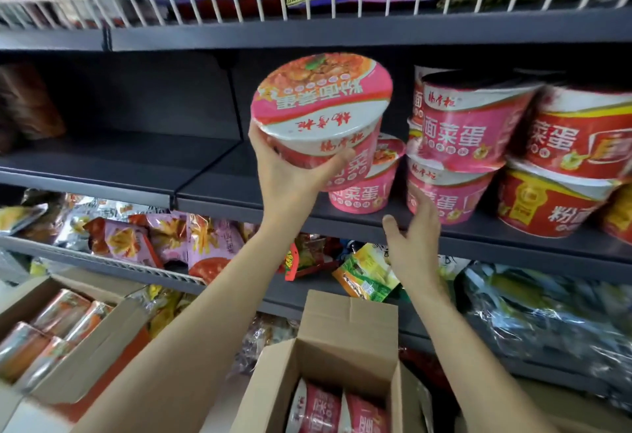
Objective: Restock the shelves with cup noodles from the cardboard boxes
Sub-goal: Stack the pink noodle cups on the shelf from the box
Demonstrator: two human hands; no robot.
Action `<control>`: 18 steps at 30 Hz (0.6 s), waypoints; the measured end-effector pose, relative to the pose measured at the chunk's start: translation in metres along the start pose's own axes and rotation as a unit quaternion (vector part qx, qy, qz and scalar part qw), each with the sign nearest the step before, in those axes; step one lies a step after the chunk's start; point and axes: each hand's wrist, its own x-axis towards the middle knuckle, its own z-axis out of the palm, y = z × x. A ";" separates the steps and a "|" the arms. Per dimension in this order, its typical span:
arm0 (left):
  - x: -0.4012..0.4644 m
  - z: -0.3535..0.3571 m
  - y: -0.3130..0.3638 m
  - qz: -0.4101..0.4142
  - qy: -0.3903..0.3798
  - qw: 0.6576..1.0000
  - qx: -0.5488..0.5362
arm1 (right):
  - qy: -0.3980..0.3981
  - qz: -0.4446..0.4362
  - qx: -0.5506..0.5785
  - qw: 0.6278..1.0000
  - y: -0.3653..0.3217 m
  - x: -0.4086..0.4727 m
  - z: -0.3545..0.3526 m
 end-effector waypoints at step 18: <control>0.007 0.045 -0.089 -0.212 -0.141 0.960 0.115 | -0.180 -0.079 -0.074 0.978 -0.016 0.032 0.002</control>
